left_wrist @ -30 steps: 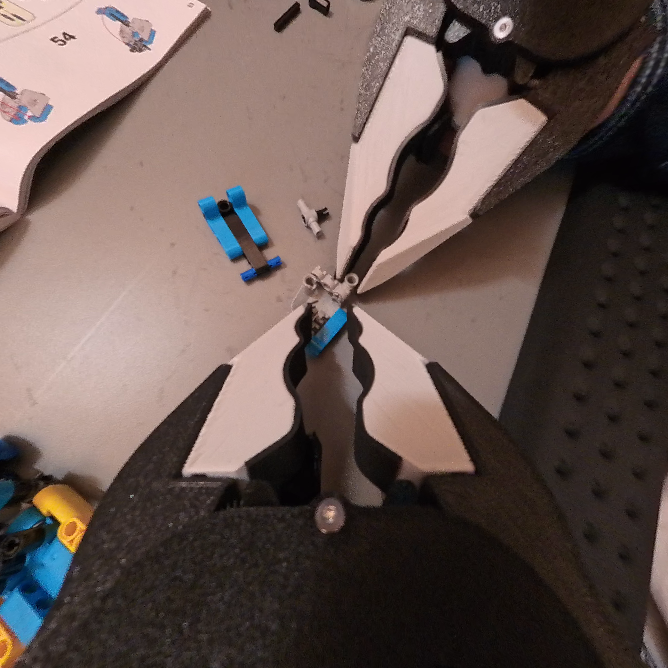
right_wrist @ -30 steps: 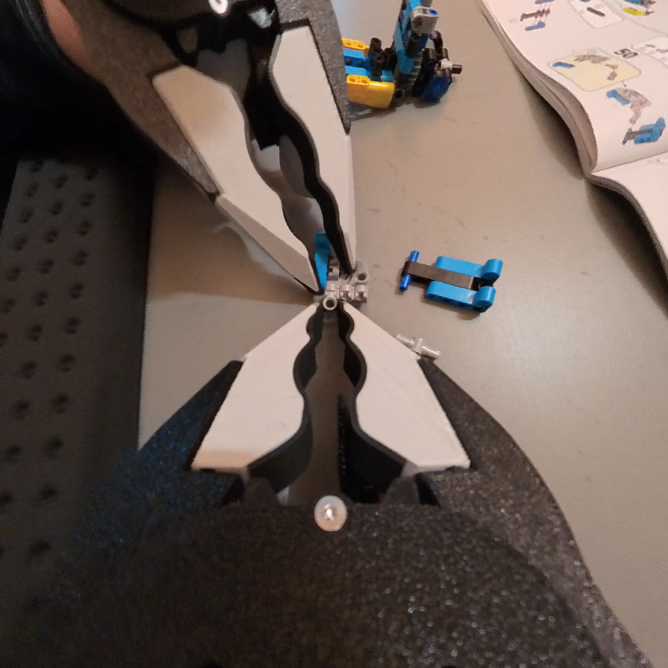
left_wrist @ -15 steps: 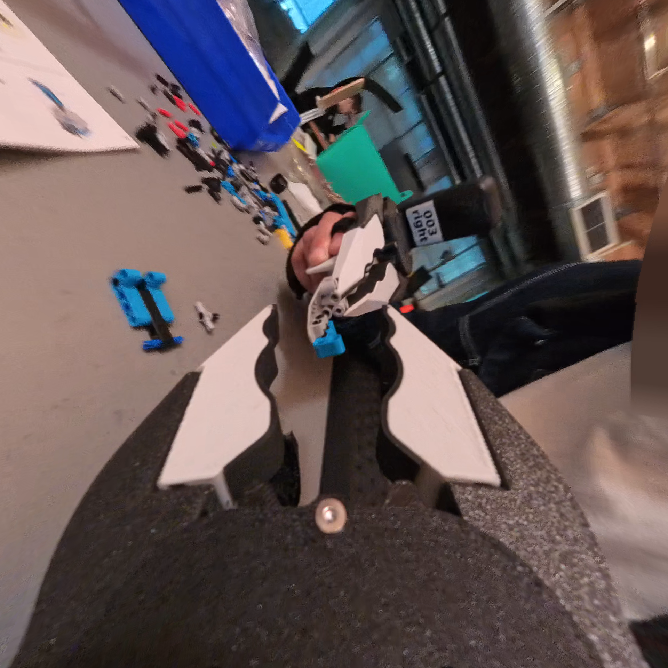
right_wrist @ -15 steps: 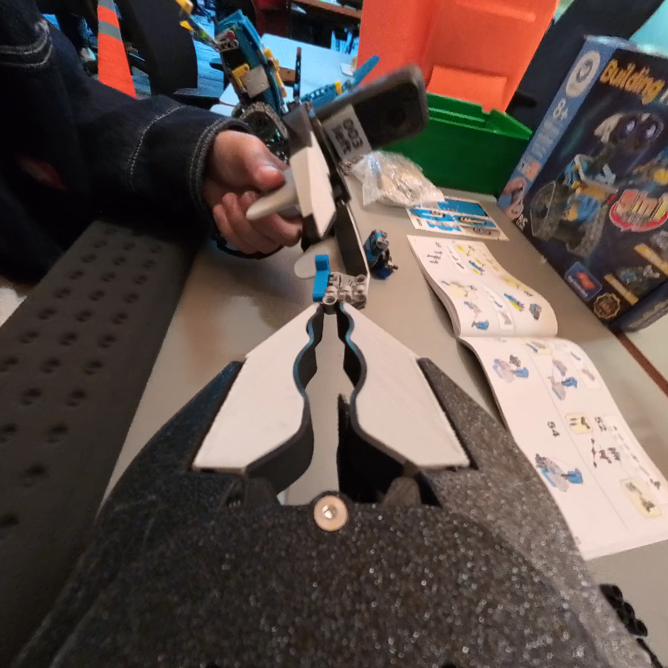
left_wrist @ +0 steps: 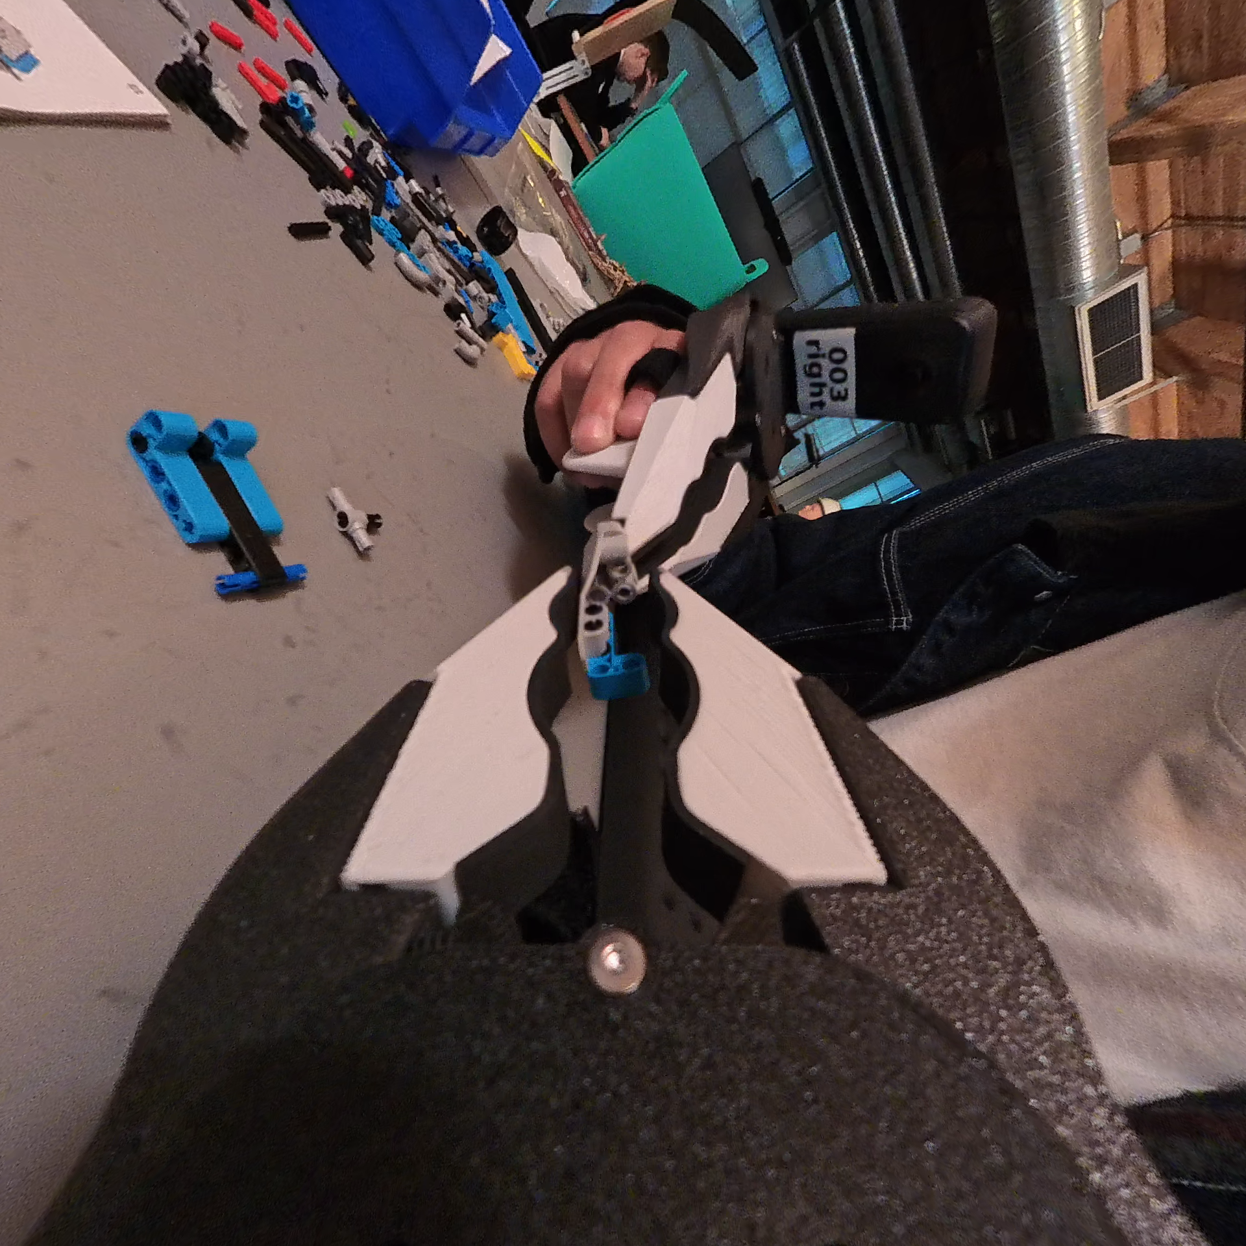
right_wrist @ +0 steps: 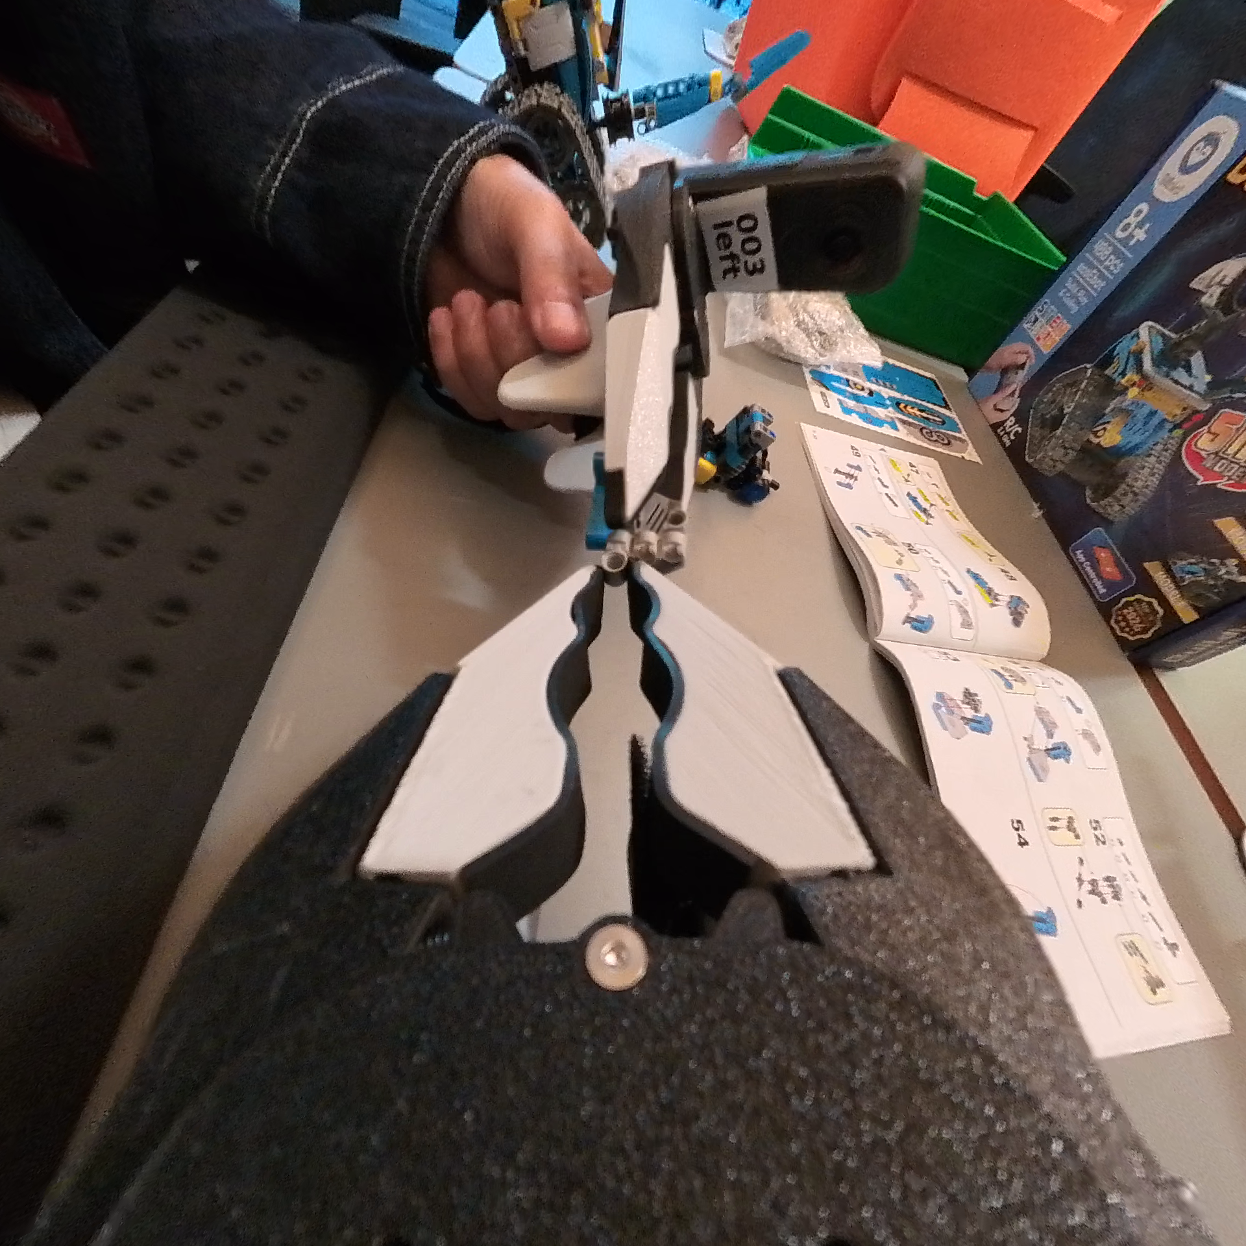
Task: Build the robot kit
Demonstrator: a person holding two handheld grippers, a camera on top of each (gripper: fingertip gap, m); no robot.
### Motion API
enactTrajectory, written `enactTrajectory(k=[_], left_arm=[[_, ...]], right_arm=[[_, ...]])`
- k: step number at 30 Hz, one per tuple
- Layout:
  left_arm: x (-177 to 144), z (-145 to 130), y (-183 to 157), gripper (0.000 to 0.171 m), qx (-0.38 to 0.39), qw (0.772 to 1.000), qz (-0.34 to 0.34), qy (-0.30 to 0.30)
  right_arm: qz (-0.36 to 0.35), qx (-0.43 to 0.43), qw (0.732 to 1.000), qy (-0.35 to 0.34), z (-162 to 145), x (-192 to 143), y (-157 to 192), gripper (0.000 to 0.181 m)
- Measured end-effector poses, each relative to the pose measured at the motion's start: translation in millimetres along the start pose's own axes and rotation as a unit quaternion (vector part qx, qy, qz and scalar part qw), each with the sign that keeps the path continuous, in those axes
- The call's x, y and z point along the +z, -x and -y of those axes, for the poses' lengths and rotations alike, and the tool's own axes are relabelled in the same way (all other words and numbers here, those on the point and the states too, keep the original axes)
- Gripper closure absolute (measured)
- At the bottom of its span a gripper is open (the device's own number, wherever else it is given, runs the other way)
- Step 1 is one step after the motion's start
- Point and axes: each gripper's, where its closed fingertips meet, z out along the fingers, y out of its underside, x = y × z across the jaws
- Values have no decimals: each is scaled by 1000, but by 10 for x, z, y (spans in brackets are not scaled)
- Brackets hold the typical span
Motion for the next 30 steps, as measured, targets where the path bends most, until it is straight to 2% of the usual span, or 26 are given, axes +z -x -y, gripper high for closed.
enactTrajectory(k=[8,11,13,16,19,20,23,27,30], left_arm=[[3,-70,61,156,21,999,28,24],[-9,-58,24,157,50,998,32,26],[-25,-35,63,157,75,995,58,24],[-129,84,204,156,107,987,122,2],[-222,177,320,156,103,981,161,-23],[-251,184,384,156,98,979,179,-25],[-267,168,450,156,102,974,202,-19],[-231,120,463,156,111,971,211,-3],[-229,111,466,156,105,972,209,-2]], right_arm=[[-2,-5,1000,18,-52,39,18,175],[1,17,1000,8,-19,28,14,174],[-6,47,999,5,-42,-4,-37,171],[-61,131,986,80,-445,-115,-346,159],[-48,198,966,158,-893,-140,-355,156],[-31,211,963,166,-941,-122,-309,157],[-2,226,962,153,-886,-49,-235,160],[18,206,962,179,-929,36,-102,163],[16,193,969,156,-810,41,-103,166]])
